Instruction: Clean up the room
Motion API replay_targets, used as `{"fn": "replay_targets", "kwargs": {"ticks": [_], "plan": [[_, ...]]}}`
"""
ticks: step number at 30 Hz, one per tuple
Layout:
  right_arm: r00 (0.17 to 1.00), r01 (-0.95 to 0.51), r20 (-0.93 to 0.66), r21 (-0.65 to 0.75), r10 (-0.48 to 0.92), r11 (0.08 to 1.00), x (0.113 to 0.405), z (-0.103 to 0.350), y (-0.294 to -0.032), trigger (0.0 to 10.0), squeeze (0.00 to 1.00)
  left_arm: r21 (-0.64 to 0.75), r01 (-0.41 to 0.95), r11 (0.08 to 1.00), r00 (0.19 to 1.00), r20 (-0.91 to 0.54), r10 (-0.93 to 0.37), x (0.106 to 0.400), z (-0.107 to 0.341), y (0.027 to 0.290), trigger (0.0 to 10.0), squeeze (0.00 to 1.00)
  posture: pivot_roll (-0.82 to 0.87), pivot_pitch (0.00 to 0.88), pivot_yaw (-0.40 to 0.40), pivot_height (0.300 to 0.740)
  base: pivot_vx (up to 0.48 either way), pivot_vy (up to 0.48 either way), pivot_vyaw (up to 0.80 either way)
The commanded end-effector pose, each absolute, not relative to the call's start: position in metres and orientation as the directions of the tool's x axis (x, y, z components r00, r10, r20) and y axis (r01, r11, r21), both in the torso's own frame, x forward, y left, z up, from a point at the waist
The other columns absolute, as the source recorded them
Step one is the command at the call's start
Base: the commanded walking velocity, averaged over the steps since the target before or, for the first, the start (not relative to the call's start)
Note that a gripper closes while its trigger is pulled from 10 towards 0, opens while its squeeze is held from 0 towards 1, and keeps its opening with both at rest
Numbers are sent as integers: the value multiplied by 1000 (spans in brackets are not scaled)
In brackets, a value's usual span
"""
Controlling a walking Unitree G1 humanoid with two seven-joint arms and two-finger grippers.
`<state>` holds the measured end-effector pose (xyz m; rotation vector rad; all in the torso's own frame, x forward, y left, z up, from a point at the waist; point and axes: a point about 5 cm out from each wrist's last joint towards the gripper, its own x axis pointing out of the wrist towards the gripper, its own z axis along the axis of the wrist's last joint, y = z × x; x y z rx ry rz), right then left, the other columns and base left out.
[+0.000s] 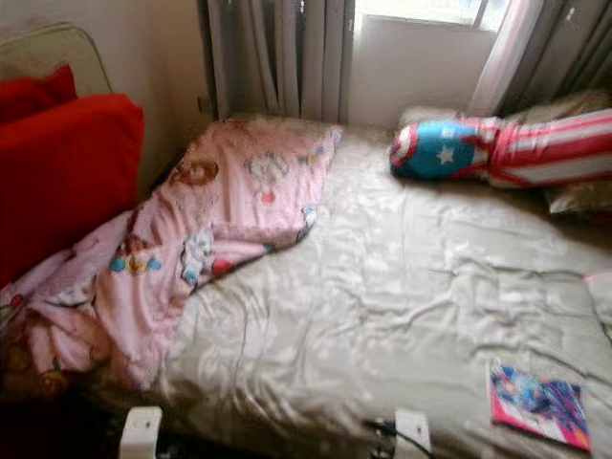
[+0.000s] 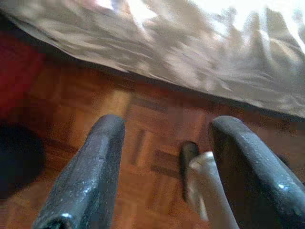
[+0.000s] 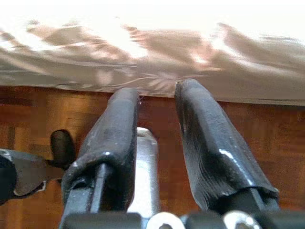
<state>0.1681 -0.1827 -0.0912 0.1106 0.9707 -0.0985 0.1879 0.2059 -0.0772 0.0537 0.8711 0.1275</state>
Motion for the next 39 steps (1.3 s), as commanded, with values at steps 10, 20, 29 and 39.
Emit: {"fn": "replay_targets", "kwargs": {"ticks": [10,20,29,39], "plan": [[553,143,-831,28,-57,989,164,-92,-193,10000,0,92,-83,992,622,-773,123,183,-80,203,10000,0,-20,0,-36,714,0,480,0],[552,141,-832,29,-55,990,164,-92,-193,10000,0,94,-81,992,616,-778,124,183,-81,202,10000,0,-18,0,-37,714,0,480,0],[552,136,-832,31,-50,990,164,-92,-193,10000,0,102,-74,992,616,-778,126,183,-81,203,10000,0,-18,0,-36,714,0,131,0],[561,127,-827,38,-40,991,164,-91,-192,10000,0,103,-67,992,617,-777,122,182,-81,203,10000,0,-16,0,-32,714,0,0,649]]}}
